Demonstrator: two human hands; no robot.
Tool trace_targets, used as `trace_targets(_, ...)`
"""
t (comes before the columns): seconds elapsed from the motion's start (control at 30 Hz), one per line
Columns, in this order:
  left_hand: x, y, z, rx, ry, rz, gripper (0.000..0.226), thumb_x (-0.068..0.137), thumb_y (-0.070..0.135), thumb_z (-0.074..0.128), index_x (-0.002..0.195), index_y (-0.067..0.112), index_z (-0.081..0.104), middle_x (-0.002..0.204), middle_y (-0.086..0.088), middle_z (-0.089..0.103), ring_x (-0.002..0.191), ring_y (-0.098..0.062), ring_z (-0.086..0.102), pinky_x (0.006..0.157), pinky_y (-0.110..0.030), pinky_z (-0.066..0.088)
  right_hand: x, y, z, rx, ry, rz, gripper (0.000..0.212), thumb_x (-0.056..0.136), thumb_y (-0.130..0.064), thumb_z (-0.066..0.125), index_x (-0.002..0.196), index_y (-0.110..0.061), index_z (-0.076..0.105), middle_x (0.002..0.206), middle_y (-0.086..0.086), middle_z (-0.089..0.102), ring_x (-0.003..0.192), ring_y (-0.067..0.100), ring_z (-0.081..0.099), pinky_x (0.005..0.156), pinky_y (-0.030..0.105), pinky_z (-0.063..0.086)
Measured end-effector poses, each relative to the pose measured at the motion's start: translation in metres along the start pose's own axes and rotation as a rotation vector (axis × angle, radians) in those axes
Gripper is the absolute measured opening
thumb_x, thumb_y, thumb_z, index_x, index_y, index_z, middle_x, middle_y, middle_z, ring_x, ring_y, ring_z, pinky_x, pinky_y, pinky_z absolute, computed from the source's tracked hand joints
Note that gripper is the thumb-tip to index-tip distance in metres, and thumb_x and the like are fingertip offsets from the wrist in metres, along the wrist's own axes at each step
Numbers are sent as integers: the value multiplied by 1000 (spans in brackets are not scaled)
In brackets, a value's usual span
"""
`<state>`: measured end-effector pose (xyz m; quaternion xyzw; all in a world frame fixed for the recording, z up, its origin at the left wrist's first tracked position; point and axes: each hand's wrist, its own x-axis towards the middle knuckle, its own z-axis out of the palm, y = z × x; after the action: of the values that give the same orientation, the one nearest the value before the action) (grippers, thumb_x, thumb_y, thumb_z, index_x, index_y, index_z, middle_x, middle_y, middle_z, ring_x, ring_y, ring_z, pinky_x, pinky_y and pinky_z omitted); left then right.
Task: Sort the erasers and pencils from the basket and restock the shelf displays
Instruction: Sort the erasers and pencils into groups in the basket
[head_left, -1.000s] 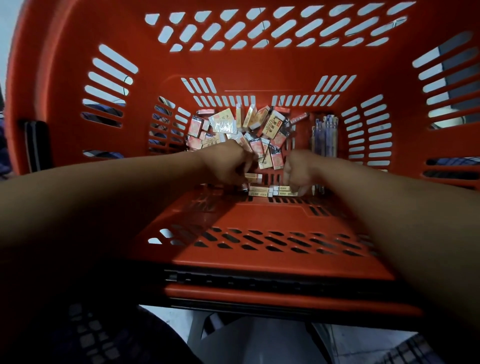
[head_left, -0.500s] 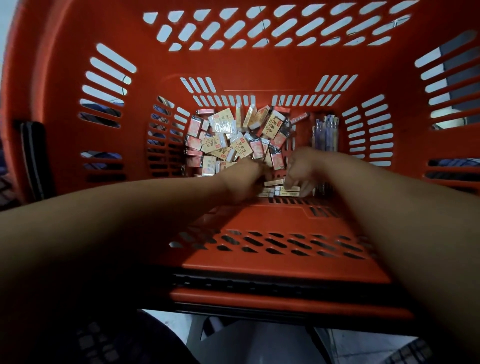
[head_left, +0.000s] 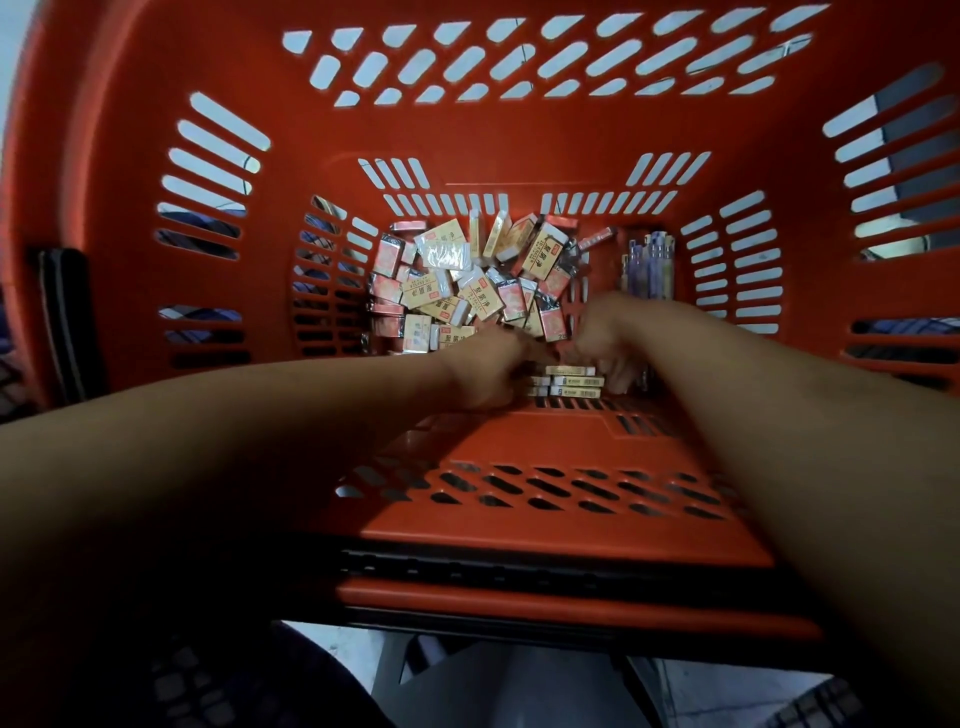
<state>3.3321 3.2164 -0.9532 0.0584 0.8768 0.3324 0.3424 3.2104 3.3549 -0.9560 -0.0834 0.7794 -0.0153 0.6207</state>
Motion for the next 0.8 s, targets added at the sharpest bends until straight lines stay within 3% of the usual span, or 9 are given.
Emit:
trace_targets(0.07,0,1,0,27,-14,2,53,86,14,60,139,14,60,126,-13,68,109,-30,66,94,-39,51,1,-2,2,28,7,-1,39,95,-27,71,124,-8,54,120,30,63,69,37,73,62,44,63)
trace_targets(0.17,1,0,2,40,-7,-16,55,81,21,54,135,13,63,116,-13,71,100,-31,67,87,-38,51,6,-2,7,88,4,6,72,94,-22,72,153,-11,33,137,30,53,82,44,72,58,51,62)
trace_targets(0.23,2,1,4,17,-1,-33,48,82,17,56,129,12,66,114,-12,72,100,-31,68,86,-37,51,9,0,10,124,-7,18,68,92,-18,74,149,-5,39,135,30,54,88,46,71,62,54,62)
trace_targets(0.4,8,5,7,-46,9,-74,41,86,4,60,125,13,67,114,-10,73,102,-27,67,76,-19,36,5,1,12,62,79,-63,53,88,-18,74,134,0,53,114,25,63,68,39,74,61,52,63)
trace_targets(0.5,4,4,6,-12,15,-13,38,86,10,61,123,10,67,115,-10,71,99,-27,66,80,-25,47,0,0,11,28,81,-77,56,90,-21,73,137,-3,50,116,25,63,67,38,74,61,51,63)
trace_targets(0.6,-3,-2,-3,162,132,59,41,88,22,57,126,6,60,119,-14,60,99,-34,63,80,-41,54,-5,-2,10,-6,91,-126,47,93,-28,69,133,-10,53,116,22,63,74,40,74,65,52,63)
trace_targets(0.7,-7,-4,-20,315,378,84,35,95,31,43,114,7,59,108,-15,60,87,-34,62,65,-32,42,-5,-1,10,-32,99,-100,46,94,-30,69,129,-4,57,107,20,65,69,35,75,59,49,63)
trace_targets(0.8,-4,-19,-34,356,482,-58,30,103,31,48,122,10,57,120,-12,58,105,-32,56,79,-35,42,-8,-2,8,-18,84,-74,46,96,-27,67,128,3,55,98,20,64,72,35,74,68,49,63)
